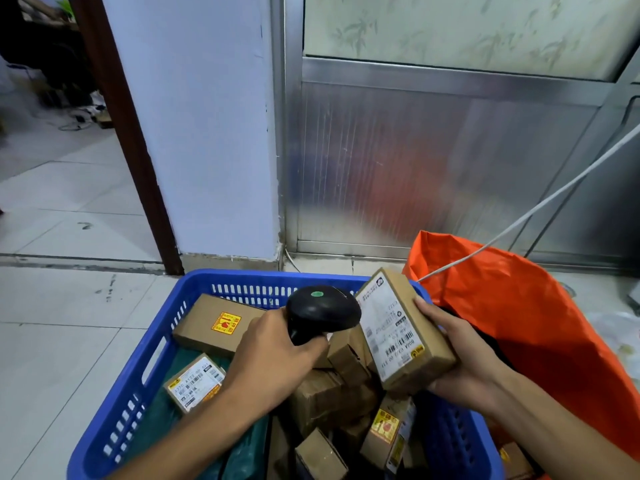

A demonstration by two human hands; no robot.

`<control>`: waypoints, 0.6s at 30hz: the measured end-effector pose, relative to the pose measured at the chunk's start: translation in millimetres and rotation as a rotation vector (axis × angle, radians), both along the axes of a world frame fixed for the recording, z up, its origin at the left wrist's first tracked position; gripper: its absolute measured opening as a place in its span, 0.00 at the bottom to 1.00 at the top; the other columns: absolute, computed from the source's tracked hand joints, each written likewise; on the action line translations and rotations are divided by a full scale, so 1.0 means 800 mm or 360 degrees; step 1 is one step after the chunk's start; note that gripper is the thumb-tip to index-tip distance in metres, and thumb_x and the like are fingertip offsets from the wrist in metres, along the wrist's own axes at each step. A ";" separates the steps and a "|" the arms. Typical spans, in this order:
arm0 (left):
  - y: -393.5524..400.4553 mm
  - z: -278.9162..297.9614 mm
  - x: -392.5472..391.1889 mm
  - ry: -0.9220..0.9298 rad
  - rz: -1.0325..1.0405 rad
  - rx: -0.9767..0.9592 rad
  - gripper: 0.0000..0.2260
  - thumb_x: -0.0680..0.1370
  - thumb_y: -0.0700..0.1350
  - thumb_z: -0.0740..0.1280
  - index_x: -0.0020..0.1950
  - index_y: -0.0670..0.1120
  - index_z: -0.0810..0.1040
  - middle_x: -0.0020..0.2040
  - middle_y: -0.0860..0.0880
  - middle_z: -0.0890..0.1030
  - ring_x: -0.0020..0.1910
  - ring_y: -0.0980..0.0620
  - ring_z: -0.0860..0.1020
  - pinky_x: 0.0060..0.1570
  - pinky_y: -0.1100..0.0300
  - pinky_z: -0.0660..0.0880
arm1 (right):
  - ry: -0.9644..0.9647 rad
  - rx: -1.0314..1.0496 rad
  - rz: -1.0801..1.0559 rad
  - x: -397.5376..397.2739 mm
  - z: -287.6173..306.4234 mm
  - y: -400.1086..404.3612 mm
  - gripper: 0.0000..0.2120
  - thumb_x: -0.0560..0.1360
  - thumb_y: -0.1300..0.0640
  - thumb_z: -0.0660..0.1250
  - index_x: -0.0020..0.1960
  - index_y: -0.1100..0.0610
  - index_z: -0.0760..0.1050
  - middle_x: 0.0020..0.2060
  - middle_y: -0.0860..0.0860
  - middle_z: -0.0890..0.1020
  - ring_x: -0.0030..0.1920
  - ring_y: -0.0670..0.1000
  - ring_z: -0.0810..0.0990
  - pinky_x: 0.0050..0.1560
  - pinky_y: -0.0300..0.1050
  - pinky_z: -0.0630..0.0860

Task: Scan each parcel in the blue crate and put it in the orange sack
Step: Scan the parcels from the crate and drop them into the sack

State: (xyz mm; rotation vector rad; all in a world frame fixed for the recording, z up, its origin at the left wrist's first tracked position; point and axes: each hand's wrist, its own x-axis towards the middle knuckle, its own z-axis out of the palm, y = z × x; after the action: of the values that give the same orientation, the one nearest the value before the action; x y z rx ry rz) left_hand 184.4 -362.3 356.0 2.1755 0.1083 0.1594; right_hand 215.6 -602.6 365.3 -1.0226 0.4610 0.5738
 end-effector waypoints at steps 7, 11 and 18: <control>-0.005 -0.005 -0.001 -0.0056 -0.0078 0.0008 0.06 0.73 0.51 0.74 0.43 0.51 0.80 0.33 0.57 0.80 0.37 0.57 0.79 0.32 0.66 0.69 | -0.0052 0.0004 -0.0025 0.018 -0.006 -0.007 0.17 0.74 0.46 0.70 0.49 0.59 0.87 0.53 0.59 0.86 0.45 0.58 0.86 0.47 0.53 0.81; -0.009 -0.004 -0.005 -0.0081 -0.0124 0.0045 0.09 0.73 0.48 0.74 0.37 0.51 0.75 0.27 0.63 0.76 0.30 0.61 0.75 0.27 0.71 0.65 | -0.0088 -0.0028 -0.0089 0.022 -0.010 -0.014 0.18 0.76 0.46 0.68 0.42 0.60 0.88 0.46 0.58 0.87 0.39 0.56 0.87 0.36 0.52 0.84; -0.012 0.001 -0.012 -0.0079 -0.0215 0.0093 0.10 0.71 0.46 0.73 0.34 0.52 0.73 0.25 0.60 0.74 0.27 0.61 0.73 0.26 0.70 0.64 | -0.0044 -0.0075 -0.0129 0.028 -0.017 -0.023 0.18 0.76 0.46 0.69 0.42 0.60 0.87 0.46 0.57 0.87 0.39 0.56 0.87 0.46 0.52 0.83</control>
State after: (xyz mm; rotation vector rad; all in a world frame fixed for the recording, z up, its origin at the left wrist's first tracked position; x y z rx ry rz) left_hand 175.0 -371.9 356.4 2.2273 -0.0723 0.1410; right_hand 238.2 -621.1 351.9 -1.0505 0.4914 0.4782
